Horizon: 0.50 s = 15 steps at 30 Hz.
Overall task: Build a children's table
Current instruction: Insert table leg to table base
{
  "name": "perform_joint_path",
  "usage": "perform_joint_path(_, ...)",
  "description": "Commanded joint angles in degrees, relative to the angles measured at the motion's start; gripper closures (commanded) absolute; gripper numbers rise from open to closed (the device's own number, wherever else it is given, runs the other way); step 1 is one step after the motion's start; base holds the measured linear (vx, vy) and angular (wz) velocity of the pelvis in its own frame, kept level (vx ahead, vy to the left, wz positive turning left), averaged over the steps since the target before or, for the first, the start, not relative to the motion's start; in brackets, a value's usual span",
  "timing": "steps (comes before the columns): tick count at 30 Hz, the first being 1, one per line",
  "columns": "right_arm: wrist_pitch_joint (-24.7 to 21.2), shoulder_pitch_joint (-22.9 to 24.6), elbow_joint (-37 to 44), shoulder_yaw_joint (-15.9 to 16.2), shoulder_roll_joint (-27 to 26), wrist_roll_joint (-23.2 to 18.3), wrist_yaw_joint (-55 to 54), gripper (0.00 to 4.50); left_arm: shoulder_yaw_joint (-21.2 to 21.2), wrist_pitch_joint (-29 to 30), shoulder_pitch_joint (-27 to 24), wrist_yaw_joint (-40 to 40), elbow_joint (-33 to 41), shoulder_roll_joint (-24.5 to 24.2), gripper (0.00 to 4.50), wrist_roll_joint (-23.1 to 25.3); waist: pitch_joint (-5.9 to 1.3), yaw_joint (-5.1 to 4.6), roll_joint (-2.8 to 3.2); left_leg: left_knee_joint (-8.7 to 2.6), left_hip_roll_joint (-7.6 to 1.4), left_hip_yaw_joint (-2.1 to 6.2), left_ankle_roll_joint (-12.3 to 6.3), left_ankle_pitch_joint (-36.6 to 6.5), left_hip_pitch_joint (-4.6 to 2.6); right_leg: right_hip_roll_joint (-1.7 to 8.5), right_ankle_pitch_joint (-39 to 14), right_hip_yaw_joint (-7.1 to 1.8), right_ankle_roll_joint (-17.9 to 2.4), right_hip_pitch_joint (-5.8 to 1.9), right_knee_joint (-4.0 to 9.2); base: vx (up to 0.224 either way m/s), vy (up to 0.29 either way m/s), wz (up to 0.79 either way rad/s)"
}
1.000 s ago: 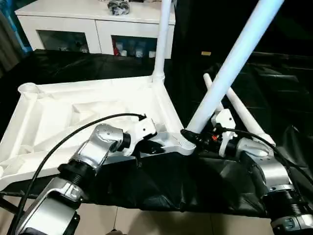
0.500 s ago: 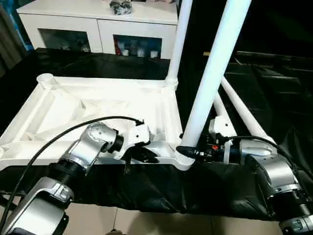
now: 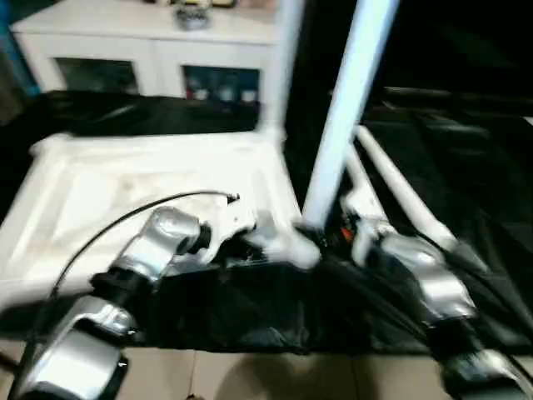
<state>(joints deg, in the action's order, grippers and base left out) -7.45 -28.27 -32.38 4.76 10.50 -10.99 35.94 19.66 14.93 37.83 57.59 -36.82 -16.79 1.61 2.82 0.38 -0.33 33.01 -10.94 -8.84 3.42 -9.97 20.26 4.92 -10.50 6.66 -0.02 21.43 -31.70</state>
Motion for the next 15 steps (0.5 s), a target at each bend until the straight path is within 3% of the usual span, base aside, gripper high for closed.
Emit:
perform_joint_path(1,-3.8,1.5,-8.7,0.5,-1.2,3.0,-6.8,2.62,-1.2,0.6,2.9,-2.2,3.2,2.9,4.50,-1.7,-2.01,-0.97,1.59,-6.43,-3.22,2.84,3.86,-42.5,-0.73,3.46,-31.3,-0.45,-4.2,-2.21,4.88,-0.048,0.058,-0.24)
perform_joint_path(2,-4.2,0.3,-10.8,-0.2,-2.3,3.2,-10.2,2.62,-1.4,1.7,3.2,-4.7,3.0,4.3,4.50,-1.3,-1.73,-1.25,1.66,-7.06,-3.54,2.94,4.13,-45.7,-0.90,3.44,-28.3,-0.36,-5.2,-2.32,4.24,0.000,0.000,0.00)
perform_joint_path(4,-4.6,-0.9,-12.7,-0.5,-3.5,3.1,-12.4,2.62,-1.3,2.8,3.3,-6.9,3.1,5.8,4.50,-0.7,-1.32,-1.30,1.50,-7.05,-3.25,2.49,4.10,-47.4,-1.72,3.24,-30.4,0.09,-5.1,-1.55,4.87,0.000,0.000,0.00)
perform_joint_path(5,-4.7,-2.5,-15.4,-1.1,-5.2,3.0,-14.7,2.62,-1.0,4.0,3.5,-9.5,3.3,7.7,4.50,0.5,-1.00,-1.81,1.55,-5.76,-2.44,2.02,3.68,-46.8,-3.08,3.53,-36.6,1.50,-3.5,-0.63,6.60,0.000,0.000,0.00)
perform_joint_path(6,-4.7,-2.8,-15.9,-1.1,-5.5,3.0,-15.0,2.62,-0.7,3.9,3.5,-9.7,3.3,7.9,4.50,0.8,-0.41,-2.16,2.29,-6.92,-2.94,1.72,3.63,-49.1,-2.38,2.35,-36.7,3.77,-2.0,-1.57,6.17,0.000,0.000,0.00)
perform_joint_path(7,-4.6,-3.2,-16.5,-1.2,-6.0,3.0,-15.3,2.62,-0.4,3.9,3.5,-10.0,3.4,8.2,4.50,1.2,-0.52,-1.24,2.88,-10.11,-4.34,1.63,3.93,-51.3,1.28,1.75,-30.2,2.39,-2.9,-5.20,-0.35,0.000,0.000,0.00)
perform_joint_path(8,-4.0,-4.5,-18.4,-1.6,-6.9,3.2,-16.2,2.62,0.0,4.1,3.4,-10.5,3.5,8.6,4.50,2.0,-0.09,1.77,3.66,-14.34,-5.70,0.15,5.22,-56.4,6.35,0.68,-21.1,0.87,-4.1,-8.71,-10.42,-0.094,-0.046,0.07)
perform_joint_path(9,-3.7,-5.0,-19.1,-1.8,-7.3,3.3,-16.5,2.62,0.1,4.2,3.5,-10.5,3.5,8.7,4.50,2.2,-0.92,5.29,3.46,-14.01,-4.11,-4.64,3.97,-51.3,3.90,-0.83,-14.1,-1.31,-4.2,-4.77,-10.80,0.005,-0.144,0.12)
perform_joint_path(10,-3.6,-5.4,-19.4,-1.7,-7.6,3.5,-16.4,2.62,0.2,4.2,3.5,-10.3,3.6,8.6,4.50,2.2,-2.37,1.91,-0.66,-9.05,-2.78,-3.51,1.61,-41.8,-0.97,1.15,-26.2,-4.81,-2.2,-2.45,-6.90,0.005,-0.144,0.12)
perform_joint_path(11,-3.2,-6.0,-20.1,-1.4,-7.8,3.8,-16.3,2.62,0.3,4.4,3.5,-10.2,3.7,8.3,4.50,2.3,-1.48,3.68,-2.24,5.70,0.56,0.87,-1.63,-9.1,-0.90,9.51,-63.3,-10.74,-0.3,1.61,6.46,0.100,-0.182,-0.11)
perform_joint_path(12,-2.6,-6.6,-20.7,-0.9,-8.1,4.4,-16.0,2.62,0.4,4.5,3.5,-10.3,3.8,7.9,4.50,2.5,-2.18,4.28,-2.31,5.03,1.00,2.42,-1.83,-5.6,3.35,9.49,-57.6,-10.48,-0.2,-3.05,3.85,0.107,-0.079,-0.42)
perform_joint_path(13,-2.6,-6.7,-20.8,-0.8,-8.1,4.4,-16.0,2.62,0.4,4.5,3.5,-10.3,3.8,7.9,4.50,2.5,-3.30,5.66,-0.83,-0.58,-0.54,2.72,1.01,-0.6,4.19,6.02,-32.7,-7.21,-1.9,-4.44,0.09,0.107,-0.079,-0.42)
perform_joint_path(14,-2.4,-7.2,-21.3,-0.6,-8.4,4.5,-15.7,2.62,0.5,4.5,3.4,-10.3,4.0,7.4,4.50,2.6,-3.72,4.64,-0.61,-1.62,-1.55,2.17,-0.59,2.4,0.50,3.23,-6.9,-5.57,-5.6,-1.75,-1.36,0.086,-0.028,-0.15)
perform_joint_path(15,-2.3,-7.4,-21.5,-0.5,-8.5,4.6,-15.7,2.62,0.6,4.5,3.3,-10.2,4.1,7.2,4.50,2.7,-3.78,3.77,0.49,-1.83,-2.00,2.16,-0.64,3.1,0.24,2.79,5.0,-5.40,-10.8,-1.93,-2.45,0.000,0.000,0.00)
